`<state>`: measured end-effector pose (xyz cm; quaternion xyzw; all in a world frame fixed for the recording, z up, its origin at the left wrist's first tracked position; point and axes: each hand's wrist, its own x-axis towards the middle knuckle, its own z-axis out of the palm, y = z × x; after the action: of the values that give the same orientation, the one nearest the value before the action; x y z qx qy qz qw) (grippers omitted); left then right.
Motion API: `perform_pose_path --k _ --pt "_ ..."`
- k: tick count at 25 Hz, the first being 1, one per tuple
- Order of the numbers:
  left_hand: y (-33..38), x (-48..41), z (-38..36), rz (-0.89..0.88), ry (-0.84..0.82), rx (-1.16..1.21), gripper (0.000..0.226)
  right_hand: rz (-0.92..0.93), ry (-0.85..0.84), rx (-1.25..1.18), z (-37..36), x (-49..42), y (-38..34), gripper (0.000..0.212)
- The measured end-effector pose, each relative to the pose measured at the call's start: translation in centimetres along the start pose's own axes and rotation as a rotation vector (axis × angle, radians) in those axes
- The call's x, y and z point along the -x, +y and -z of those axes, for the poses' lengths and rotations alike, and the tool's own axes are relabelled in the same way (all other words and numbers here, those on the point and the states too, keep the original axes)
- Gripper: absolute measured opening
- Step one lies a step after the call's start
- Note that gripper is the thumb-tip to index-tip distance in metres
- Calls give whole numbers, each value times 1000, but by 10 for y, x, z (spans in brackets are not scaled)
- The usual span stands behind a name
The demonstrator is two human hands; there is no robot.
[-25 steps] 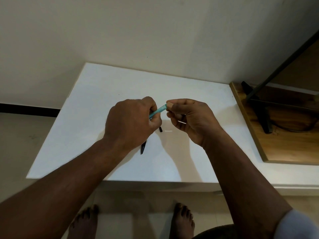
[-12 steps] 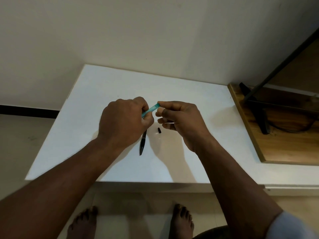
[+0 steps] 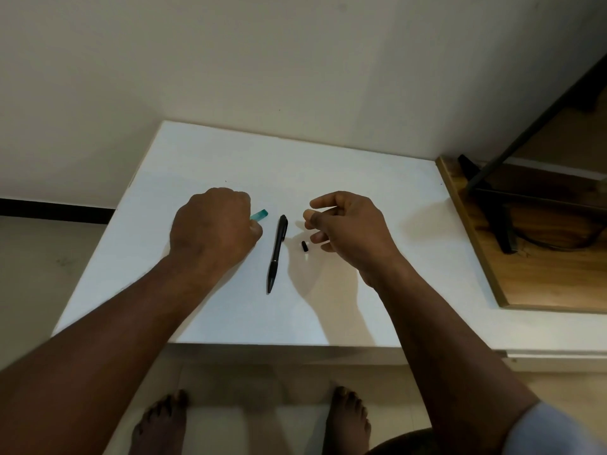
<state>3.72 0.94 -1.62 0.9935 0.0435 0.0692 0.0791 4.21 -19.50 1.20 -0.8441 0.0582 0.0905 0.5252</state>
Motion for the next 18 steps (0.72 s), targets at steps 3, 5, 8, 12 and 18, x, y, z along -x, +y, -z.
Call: perform_pose_path --k 3,5,8,12,18 --pt "0 1 -4 12 4 -11 20 -3 20 37 1 -1 2 15" --pt "-1 1 -5 11 13 -6 22 -8 44 51 3 -2 2 11" --pt "0 3 -3 -27 68 21 25 -3 65 75 5 -4 3 7" --pt "14 9 -2 -106 106 169 24 35 93 179 7 -6 3 3" --pt "26 15 -5 3 -122 300 38 80 140 267 15 -6 2 8"
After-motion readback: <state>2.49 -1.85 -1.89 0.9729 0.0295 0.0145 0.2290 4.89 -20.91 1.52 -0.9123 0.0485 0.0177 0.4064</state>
